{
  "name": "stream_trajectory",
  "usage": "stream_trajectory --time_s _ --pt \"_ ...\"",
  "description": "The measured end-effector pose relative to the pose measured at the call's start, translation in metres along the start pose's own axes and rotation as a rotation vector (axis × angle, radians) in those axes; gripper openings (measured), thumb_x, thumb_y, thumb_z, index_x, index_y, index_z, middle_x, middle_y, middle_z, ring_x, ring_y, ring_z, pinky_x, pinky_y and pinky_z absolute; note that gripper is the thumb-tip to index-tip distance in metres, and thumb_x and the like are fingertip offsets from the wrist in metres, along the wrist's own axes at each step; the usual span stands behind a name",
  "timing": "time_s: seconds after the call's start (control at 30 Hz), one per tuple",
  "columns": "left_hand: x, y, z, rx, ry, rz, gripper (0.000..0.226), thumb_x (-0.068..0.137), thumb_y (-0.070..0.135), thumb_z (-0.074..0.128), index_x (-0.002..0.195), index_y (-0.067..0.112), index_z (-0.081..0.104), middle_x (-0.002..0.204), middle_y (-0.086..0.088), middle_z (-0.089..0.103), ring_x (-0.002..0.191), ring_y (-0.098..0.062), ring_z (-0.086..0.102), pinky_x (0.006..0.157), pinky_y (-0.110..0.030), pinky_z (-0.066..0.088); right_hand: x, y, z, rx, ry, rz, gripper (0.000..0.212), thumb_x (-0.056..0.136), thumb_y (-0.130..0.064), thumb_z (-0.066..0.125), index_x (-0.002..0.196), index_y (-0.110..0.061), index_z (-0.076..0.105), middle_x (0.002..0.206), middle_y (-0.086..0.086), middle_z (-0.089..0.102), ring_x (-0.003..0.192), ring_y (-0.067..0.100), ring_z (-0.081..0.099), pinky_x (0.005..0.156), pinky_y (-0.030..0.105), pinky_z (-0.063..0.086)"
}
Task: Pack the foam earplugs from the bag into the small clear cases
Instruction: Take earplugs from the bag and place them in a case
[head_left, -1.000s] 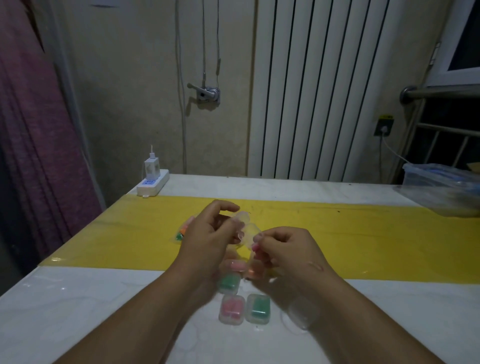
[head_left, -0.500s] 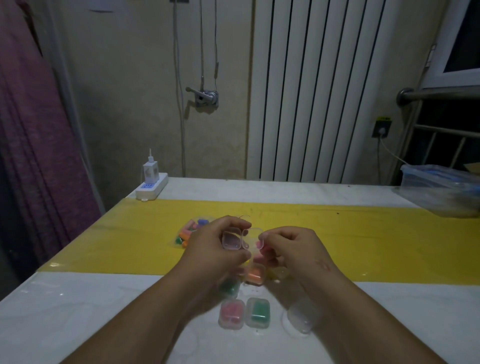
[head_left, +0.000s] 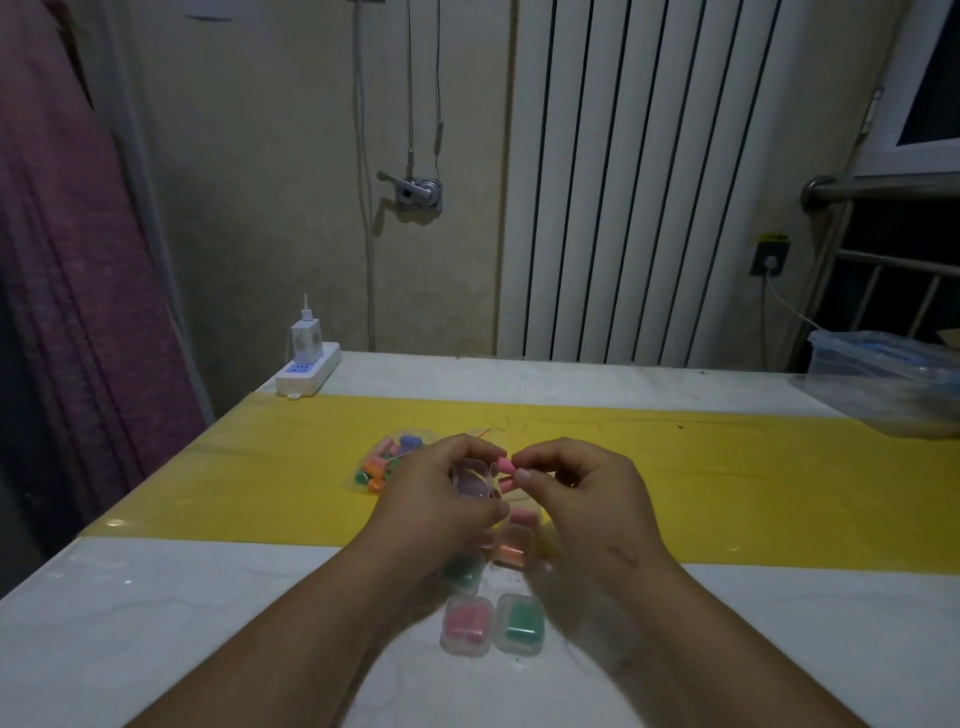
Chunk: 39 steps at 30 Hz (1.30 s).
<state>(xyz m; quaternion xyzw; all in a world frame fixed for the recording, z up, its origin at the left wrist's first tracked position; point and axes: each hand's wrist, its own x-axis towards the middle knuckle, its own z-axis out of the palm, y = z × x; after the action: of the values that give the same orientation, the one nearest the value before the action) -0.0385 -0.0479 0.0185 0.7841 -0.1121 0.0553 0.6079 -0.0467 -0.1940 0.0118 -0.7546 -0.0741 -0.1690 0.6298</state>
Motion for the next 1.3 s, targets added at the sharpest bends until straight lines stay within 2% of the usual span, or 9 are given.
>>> stream_trajectory --time_s 0.07,0.2,0.37,0.43,0.63,0.83,0.93,1.07,1.3 --pt "-0.0002 0.0001 0.0003 -0.010 -0.002 -0.002 0.039 0.073 0.000 0.077 0.092 0.032 0.066 0.096 0.009 0.068 0.087 -0.004 0.064 0.054 -0.007 0.048 0.0006 0.0054 0.0024 -0.014 0.012 0.033 0.018 0.080 -0.006 0.075 0.075 -0.023 0.077 0.073 0.000 0.072 0.080 0.033 0.067 0.063 0.037 0.061" --pt "-0.0042 0.0008 0.0032 -0.134 0.019 -0.036 0.037 0.074 -0.011 0.073 0.095 0.020 0.069 0.096 -0.001 0.067 0.072 0.000 0.065 0.052 -0.010 0.048 -0.0003 0.0073 0.0026 -0.185 0.007 -0.010 0.017 0.083 -0.018 0.073 0.080 -0.034 0.075 0.063 -0.019 0.063 0.065 0.021 0.068 0.063 0.046 0.059" --pt "-0.0042 0.0004 0.0024 -0.249 0.031 -0.064 0.037 0.071 -0.017 0.073 0.095 0.011 0.070 0.097 -0.009 0.067 0.064 -0.001 0.067 0.052 -0.020 0.052 0.0026 0.0062 0.0012 -0.448 0.055 -0.216 0.012 0.084 -0.021 0.073 0.083 -0.033 0.075 0.084 -0.018 0.059 0.080 -0.006 0.055 0.066 0.008 0.040" --pt "-0.0039 0.0001 0.0014 -0.261 0.030 -0.066 0.038 0.070 -0.017 0.074 0.095 0.011 0.070 0.097 -0.009 0.067 0.066 -0.004 0.067 0.053 -0.022 0.053 0.0037 0.0056 -0.0001 -0.477 0.064 -0.219 0.007 0.085 -0.024 0.072 0.088 -0.029 0.076 0.089 -0.013 0.056 0.080 -0.009 0.051 0.064 0.005 0.037" --pt "-0.0035 -0.0040 0.0029 -0.303 0.021 -0.108 0.039 0.070 -0.017 0.075 0.091 0.016 0.073 0.098 -0.011 0.067 0.077 -0.018 0.070 0.057 -0.029 0.055 0.0013 0.0068 0.0017 -0.338 0.056 -0.132 0.007 0.087 -0.018 0.071 0.087 -0.020 0.077 0.090 -0.005 0.057 0.067 -0.011 0.050 0.050 0.002 0.039" --pt "-0.0055 0.0007 0.0030 -0.296 -0.016 -0.109 0.038 0.074 -0.019 0.070 0.098 0.010 0.069 0.099 -0.011 0.064 0.063 -0.004 0.070 0.051 -0.021 0.053 0.0050 0.0086 -0.0012 -0.175 0.024 0.056 0.007 0.086 -0.024 0.072 0.086 -0.027 0.066 0.089 -0.002 0.067 0.072 0.015 0.066 0.065 0.033 0.058" --pt "-0.0051 0.0020 0.0031 -0.284 -0.012 -0.096 0.037 0.075 -0.018 0.070 0.101 0.008 0.068 0.099 -0.010 0.063 0.063 0.004 0.067 0.050 -0.012 0.049 0.0045 0.0094 -0.0017 -0.185 0.091 0.042 0.013 0.078 -0.030 0.079 0.081 -0.027 0.067 0.076 -0.009 0.056 0.067 0.014 0.052 0.060 0.025 0.045" --pt "-0.0033 -0.0007 0.0022 -0.276 -0.016 -0.074 0.037 0.074 -0.017 0.072 0.100 0.010 0.069 0.101 -0.008 0.064 0.065 0.003 0.067 0.052 -0.013 0.051 0.0008 0.0029 -0.0022 -0.182 0.063 0.022 0.009 0.080 -0.022 0.078 0.076 -0.019 0.071 0.095 0.001 0.061 0.067 0.010 0.049 0.046 0.006 0.040" --pt "-0.0039 -0.0038 0.0024 -0.280 -0.008 -0.086 0.039 0.072 -0.019 0.071 0.097 0.011 0.071 0.102 -0.014 0.066 0.071 -0.008 0.071 0.056 -0.022 0.055 0.0006 0.0048 0.0000 -0.266 0.047 0.001 0.008 0.083 -0.023 0.072 0.088 -0.025 0.065 0.093 -0.004 0.062 0.058 0.000 0.049 0.051 0.009 0.038"
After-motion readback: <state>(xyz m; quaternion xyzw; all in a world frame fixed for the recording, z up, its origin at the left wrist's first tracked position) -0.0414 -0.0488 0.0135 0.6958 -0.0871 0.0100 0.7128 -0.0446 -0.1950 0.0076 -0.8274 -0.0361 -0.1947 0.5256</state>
